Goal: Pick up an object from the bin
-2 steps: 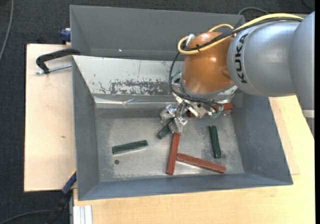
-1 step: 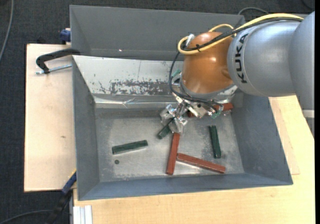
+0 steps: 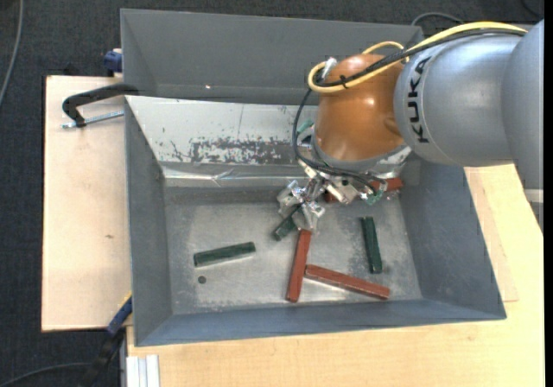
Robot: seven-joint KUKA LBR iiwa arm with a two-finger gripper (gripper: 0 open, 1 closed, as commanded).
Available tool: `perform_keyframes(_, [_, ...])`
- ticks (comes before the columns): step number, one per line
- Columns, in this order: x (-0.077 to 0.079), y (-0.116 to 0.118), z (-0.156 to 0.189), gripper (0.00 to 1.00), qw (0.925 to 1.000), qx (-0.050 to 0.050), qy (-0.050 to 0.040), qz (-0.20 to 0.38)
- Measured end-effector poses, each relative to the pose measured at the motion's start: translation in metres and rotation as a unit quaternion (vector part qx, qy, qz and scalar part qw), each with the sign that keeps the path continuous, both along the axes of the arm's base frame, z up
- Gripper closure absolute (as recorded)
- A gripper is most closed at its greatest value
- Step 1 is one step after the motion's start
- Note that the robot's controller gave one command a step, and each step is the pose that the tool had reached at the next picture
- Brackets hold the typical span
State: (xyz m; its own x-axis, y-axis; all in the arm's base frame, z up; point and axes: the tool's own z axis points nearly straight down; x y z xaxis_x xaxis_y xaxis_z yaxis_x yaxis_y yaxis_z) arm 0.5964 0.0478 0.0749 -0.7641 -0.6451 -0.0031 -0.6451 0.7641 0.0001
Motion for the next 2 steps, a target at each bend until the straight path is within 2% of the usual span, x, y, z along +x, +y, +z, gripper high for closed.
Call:
perform_keyframes(1, [-0.002, 0.0, 0.019, 1.0, 1.0, 0.0, 0.0043, 0.0])
perform_keyframes(2, [0.0, 0.001, 0.044, 1.0, 1.0, 0.0, 0.0007, 0.0])
